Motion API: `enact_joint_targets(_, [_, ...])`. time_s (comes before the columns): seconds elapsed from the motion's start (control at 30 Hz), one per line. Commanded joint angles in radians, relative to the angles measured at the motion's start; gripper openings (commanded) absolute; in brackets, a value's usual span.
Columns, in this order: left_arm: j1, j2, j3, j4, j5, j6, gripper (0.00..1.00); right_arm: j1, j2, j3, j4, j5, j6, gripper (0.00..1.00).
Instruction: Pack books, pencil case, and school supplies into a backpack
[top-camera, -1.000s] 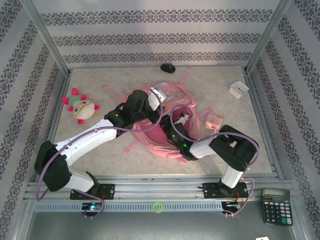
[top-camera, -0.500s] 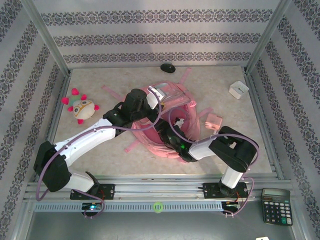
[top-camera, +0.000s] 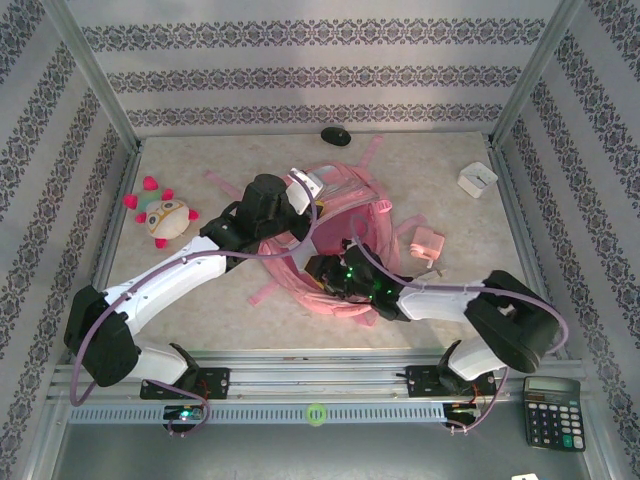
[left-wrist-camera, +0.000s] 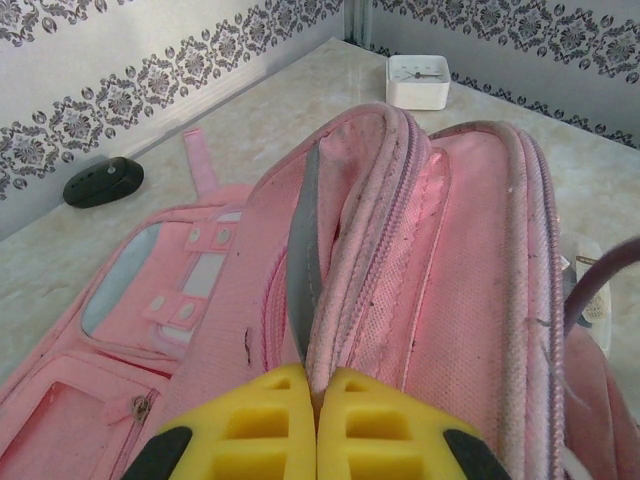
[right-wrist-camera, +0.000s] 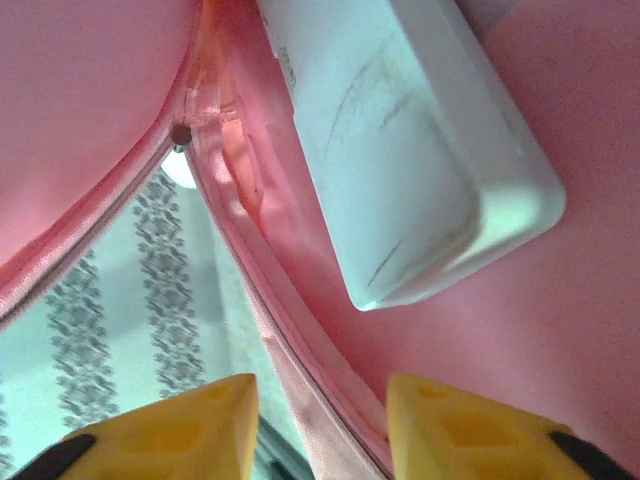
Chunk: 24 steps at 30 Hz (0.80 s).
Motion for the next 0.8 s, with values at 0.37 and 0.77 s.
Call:
enact_joint_targets(0.37, [0.017, -0.056, 0.039, 0.121, 0.033, -0.018, 0.00, -0.001, 0.024, 0.055, -0.123, 0.072, -0.102, 0.30])
enact_joint_targets(0.77, [0.017, -0.064, 0.056, 0.131, 0.081, -0.048, 0.00, -0.033, 0.300, 0.251, 0.111, 0.140, -0.178, 0.13])
